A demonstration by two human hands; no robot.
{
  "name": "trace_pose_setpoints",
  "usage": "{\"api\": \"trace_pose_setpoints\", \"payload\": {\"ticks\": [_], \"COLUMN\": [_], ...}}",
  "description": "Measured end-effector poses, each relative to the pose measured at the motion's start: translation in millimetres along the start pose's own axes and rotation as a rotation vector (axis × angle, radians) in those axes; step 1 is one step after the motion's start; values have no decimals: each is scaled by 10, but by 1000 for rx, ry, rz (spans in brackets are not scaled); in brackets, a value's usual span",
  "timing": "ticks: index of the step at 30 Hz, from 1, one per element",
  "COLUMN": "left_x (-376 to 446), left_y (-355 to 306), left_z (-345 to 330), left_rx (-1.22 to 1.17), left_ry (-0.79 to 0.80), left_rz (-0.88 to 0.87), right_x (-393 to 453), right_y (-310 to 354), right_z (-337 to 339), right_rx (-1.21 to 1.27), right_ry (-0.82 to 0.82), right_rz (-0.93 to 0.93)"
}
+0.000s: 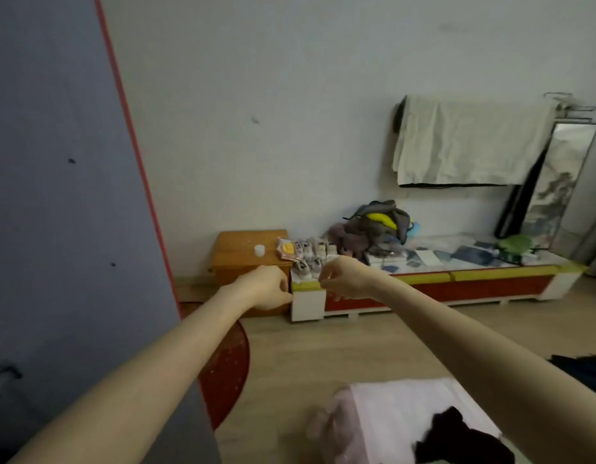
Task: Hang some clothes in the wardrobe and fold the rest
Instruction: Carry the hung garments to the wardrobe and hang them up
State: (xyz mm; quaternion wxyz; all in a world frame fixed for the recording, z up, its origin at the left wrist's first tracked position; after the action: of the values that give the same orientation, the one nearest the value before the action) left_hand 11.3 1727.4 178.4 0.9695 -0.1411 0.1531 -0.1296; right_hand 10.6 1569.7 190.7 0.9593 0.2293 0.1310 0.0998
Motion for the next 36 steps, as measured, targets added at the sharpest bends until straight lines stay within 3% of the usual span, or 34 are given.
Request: {"api": "trace_pose_setpoints", "payload": {"ticks": [6,16,23,27,36], "left_x": [998,2911,4699,5521,7226], "left_y": [-535,-578,-589,-750,-2287], "left_z": [-631,-912,-529,-413,-547], "left_rx": [182,386,506,534,675], "left_ry": [223,404,487,542,532], "left_rz": [-82,-206,-358,-425,-688], "right_x": [249,1592,2988,3296,3486], "right_y": [-1615,-2872,-3536,-3829,-5545], "right_z": [-95,-165,351,604,1210], "right_rx": [-172,-97,15,120,324], "right_ry": [228,286,212,216,19], "right_rz": [-306,-465,-646,-698,-912]}}
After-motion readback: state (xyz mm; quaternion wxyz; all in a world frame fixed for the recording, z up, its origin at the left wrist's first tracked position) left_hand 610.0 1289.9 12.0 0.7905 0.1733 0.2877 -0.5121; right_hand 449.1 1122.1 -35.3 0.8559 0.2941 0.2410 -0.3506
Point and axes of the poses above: each hand's wrist, its own x-axis towards the middle knuckle, its own z-axis out of the back of the hand, y = z × x, the point moved 5 cm from there along x, towards the middle knuckle, and after that the axes turned 2 degrees about y, right-handed, at the moved point
